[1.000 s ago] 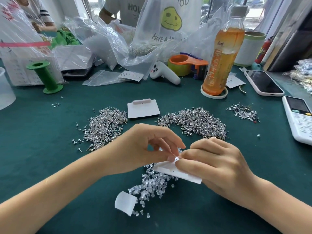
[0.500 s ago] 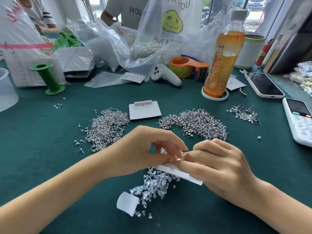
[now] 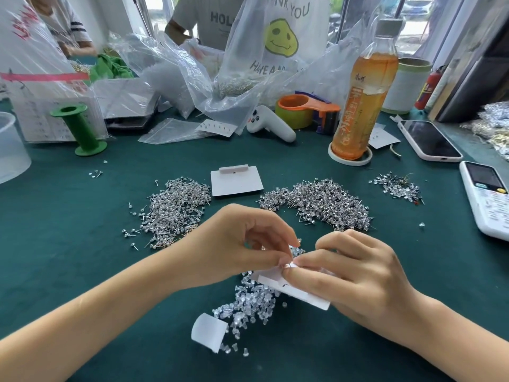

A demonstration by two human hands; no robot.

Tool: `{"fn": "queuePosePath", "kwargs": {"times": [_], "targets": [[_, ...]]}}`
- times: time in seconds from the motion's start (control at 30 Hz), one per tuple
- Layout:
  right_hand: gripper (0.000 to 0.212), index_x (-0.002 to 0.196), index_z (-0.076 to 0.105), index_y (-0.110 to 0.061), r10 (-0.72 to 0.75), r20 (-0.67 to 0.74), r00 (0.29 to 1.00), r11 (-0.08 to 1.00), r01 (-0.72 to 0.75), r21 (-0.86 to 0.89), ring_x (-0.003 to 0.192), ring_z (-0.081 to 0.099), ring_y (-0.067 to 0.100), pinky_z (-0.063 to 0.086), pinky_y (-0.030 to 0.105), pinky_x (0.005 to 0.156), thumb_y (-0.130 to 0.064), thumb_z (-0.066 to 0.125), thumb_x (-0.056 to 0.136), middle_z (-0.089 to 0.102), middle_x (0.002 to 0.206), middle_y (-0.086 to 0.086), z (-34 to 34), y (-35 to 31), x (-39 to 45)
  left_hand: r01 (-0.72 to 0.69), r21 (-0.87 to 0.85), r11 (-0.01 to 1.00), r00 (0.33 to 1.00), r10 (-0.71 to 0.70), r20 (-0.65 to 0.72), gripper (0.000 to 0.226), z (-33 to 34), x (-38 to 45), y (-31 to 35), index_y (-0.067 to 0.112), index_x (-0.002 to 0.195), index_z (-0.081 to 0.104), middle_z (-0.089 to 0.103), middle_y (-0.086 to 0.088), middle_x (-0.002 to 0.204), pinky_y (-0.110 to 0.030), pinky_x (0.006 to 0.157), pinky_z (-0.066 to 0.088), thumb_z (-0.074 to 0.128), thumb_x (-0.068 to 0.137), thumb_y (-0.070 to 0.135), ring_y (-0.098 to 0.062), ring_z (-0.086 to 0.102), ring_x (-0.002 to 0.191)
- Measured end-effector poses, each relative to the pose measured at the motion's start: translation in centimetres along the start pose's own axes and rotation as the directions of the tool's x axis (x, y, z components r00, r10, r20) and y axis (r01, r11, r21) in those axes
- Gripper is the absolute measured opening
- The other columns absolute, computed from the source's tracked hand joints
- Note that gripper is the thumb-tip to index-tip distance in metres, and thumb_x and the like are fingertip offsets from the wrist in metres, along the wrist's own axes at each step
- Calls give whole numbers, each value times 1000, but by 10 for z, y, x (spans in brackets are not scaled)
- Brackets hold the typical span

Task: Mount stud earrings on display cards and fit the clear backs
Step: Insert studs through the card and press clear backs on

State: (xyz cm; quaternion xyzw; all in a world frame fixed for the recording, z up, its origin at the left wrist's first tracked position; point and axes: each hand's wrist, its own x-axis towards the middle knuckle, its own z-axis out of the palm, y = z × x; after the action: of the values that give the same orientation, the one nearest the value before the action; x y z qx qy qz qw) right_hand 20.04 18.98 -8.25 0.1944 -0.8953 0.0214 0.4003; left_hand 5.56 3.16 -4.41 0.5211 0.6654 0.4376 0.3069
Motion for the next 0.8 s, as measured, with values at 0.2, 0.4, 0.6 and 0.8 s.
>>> {"fn": "queuePosePath", "kwargs": {"times": [0.2,0.4,0.6,0.8], "targets": [[28,86,77,-17,-17,-14,1000,999,16,-50,66,56,21,45,28,54,-4,53,93,71,78,-3,1,-1,-1,-9,49,999,1000,9,-16,17,2,1,1,10,93,71,74,0,83,-22,70,53,74,78,2,-9,69,75],[19,85,76,-19,-36,-32,999,996,33,-86,70,53,19,44,28,54,-6,63,89,70,79,-4,2,-1,-2,-26,91,996,1000,24,17,17,2,1,1,14,91,71,73,0,83,-21,72,52,74,79,2,-8,69,78],[11,80,76,-19,-64,-30,998,992,60,-115,68,55,20,45,27,54,-8,75,79,69,76,-3,1,-2,-1,-53,116,992,997,47,57,17,0,4,2,17,88,70,74,3,82,-20,72,51,75,78,4,-9,69,79],[12,77,76,-21,-121,-29,992,980,115,-160,59,58,20,46,28,49,-9,76,74,68,71,-1,0,-4,1,-59,97,993,990,46,134,14,-3,8,7,10,83,67,71,1,80,-25,73,52,75,77,-1,-8,66,74]]}}
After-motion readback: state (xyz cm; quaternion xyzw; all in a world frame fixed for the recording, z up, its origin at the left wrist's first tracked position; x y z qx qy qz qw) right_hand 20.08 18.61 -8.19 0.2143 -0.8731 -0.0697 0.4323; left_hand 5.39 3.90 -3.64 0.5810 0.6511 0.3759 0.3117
